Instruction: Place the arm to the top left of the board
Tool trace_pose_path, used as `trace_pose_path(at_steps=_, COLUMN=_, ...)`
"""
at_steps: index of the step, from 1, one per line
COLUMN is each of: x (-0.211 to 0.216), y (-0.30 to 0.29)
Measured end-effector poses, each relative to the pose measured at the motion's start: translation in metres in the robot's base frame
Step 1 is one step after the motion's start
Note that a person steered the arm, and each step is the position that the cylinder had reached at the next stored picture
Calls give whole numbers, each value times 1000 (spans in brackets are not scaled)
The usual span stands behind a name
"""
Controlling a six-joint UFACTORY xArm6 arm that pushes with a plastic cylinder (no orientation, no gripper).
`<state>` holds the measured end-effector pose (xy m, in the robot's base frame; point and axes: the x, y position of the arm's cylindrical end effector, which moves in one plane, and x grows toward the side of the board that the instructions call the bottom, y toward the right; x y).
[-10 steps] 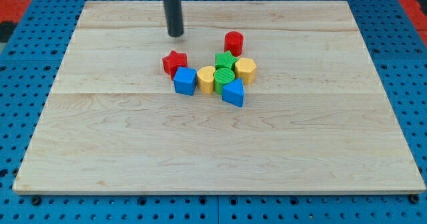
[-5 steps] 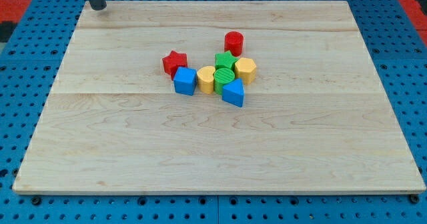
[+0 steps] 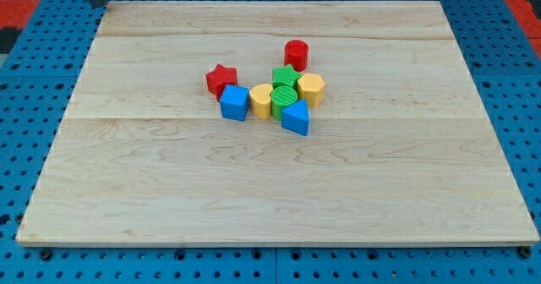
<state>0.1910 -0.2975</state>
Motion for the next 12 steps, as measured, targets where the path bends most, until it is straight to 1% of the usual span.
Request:
trace_pose_path(at_steps=3, x=1, y=-8)
trace_pose_path(at_steps=12, x=1, y=-4)
